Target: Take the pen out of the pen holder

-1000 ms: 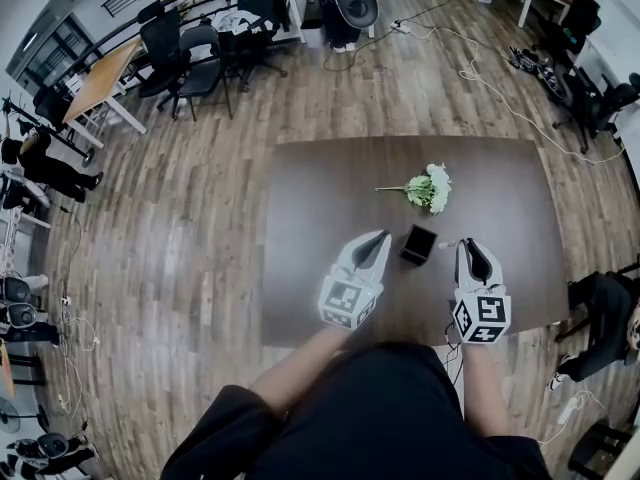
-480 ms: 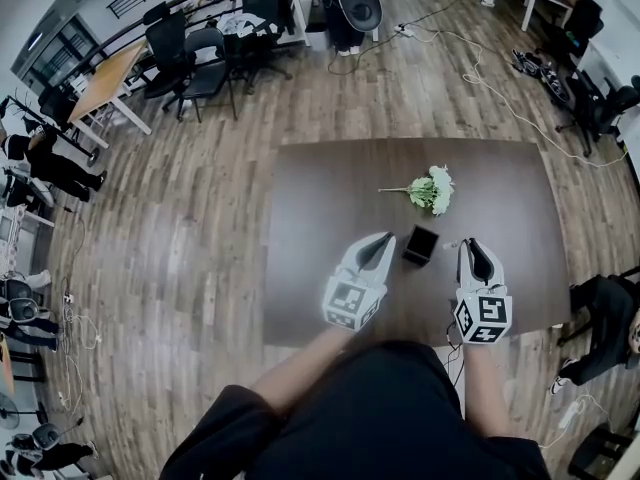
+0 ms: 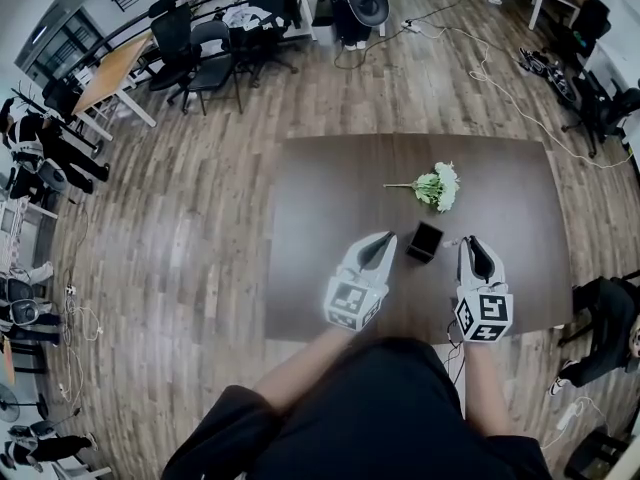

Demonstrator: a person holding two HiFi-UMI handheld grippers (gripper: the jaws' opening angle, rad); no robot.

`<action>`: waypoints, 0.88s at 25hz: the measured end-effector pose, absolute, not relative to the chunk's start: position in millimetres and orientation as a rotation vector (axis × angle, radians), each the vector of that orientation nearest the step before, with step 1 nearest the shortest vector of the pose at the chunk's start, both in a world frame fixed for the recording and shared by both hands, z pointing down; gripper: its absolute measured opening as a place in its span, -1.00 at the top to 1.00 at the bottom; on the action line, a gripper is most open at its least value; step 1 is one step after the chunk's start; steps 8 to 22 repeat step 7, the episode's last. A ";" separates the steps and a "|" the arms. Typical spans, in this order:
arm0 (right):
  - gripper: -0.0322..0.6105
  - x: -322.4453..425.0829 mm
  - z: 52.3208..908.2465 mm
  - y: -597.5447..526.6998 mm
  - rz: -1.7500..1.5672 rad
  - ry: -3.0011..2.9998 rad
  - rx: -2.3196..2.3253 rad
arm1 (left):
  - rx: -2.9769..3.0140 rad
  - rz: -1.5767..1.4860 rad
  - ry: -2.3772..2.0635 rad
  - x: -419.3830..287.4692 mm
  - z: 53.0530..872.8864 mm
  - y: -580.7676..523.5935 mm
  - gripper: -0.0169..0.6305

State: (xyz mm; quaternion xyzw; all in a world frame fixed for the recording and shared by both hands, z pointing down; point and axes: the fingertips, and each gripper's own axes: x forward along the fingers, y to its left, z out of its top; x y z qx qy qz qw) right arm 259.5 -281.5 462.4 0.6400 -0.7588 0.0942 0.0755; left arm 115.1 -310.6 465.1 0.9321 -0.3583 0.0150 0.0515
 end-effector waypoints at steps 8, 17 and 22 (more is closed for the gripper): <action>0.75 246.6 463.5 -285.6 0.212 -2.246 1.879 | 2.814 0.042 -1.106 102.2 468.3 -314.8 0.94; 0.75 246.6 463.5 -285.6 0.212 -2.246 1.879 | 2.814 0.042 -1.106 102.2 468.3 -314.8 0.94; 0.75 246.6 463.5 -285.6 0.212 -2.246 1.879 | 2.814 0.042 -1.106 102.2 468.3 -314.8 0.94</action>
